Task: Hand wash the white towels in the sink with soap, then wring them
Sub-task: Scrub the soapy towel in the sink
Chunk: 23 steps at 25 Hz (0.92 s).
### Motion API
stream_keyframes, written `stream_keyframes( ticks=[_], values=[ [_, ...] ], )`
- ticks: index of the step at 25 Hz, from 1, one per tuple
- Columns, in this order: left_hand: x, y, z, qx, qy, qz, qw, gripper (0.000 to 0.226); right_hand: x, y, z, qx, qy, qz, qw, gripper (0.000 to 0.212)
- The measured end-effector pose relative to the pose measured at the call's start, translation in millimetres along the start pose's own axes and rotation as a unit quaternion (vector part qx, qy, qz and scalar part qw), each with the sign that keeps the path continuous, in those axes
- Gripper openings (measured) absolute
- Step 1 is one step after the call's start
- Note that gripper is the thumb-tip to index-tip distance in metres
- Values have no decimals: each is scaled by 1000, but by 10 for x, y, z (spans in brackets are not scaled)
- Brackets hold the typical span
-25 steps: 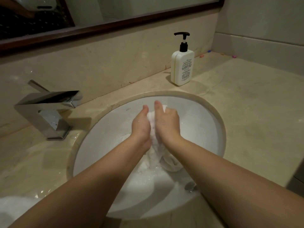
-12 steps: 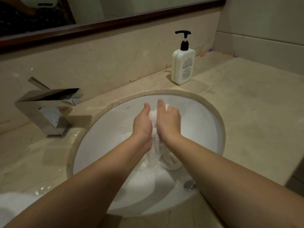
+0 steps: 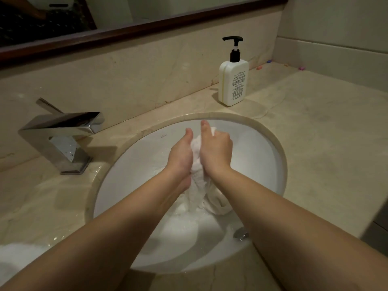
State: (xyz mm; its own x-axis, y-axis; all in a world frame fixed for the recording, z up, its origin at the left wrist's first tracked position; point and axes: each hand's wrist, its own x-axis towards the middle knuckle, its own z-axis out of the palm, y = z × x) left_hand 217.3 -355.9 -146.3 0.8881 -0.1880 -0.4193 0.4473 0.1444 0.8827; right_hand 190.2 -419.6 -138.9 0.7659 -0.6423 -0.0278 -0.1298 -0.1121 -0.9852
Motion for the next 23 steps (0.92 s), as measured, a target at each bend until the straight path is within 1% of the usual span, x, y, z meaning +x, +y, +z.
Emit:
stream_keyframes(
  ticks=[1,4,5,7,8,11,14,15,17,18,21,23],
  values=[
    [-12,-15,13,13,0,4,1000,55,5,-5,-20,8,7,2,1000,52],
    [1,-18,-15,-36,6,14,999,53,-83,2,22,-10,-59,-36,998,53],
    [2,-8,-25,-48,7,10,999,54,-81,-1,27,-15,-52,-36,998,54],
    [-24,-20,-11,-24,-4,1,1000,59,-20,-1,11,-4,-3,-17,1000,54],
    [-27,-32,-9,-12,2,3,1000,59,4,20,21,-1,2,-15,1000,54],
    [-9,-16,0,-41,13,-4,999,56,-21,39,63,-15,-52,-32,998,53],
    [-5,-29,4,-6,4,-3,1000,67,26,55,8,-5,3,-8,1000,55],
    [-11,-35,-8,-5,11,-2,1000,65,6,56,3,-3,1,-7,1000,55],
    [-8,-21,-26,-23,19,-11,999,54,-56,48,49,-18,-42,-32,998,55],
    [13,-14,-35,-33,15,-15,999,53,-58,45,68,-27,-48,-39,998,56],
    [-38,-16,5,-18,7,-11,1000,59,14,25,35,-22,6,-16,1000,57],
    [-21,-26,-12,-33,10,-7,999,55,-23,43,60,-26,-25,-34,999,59]
  ],
)
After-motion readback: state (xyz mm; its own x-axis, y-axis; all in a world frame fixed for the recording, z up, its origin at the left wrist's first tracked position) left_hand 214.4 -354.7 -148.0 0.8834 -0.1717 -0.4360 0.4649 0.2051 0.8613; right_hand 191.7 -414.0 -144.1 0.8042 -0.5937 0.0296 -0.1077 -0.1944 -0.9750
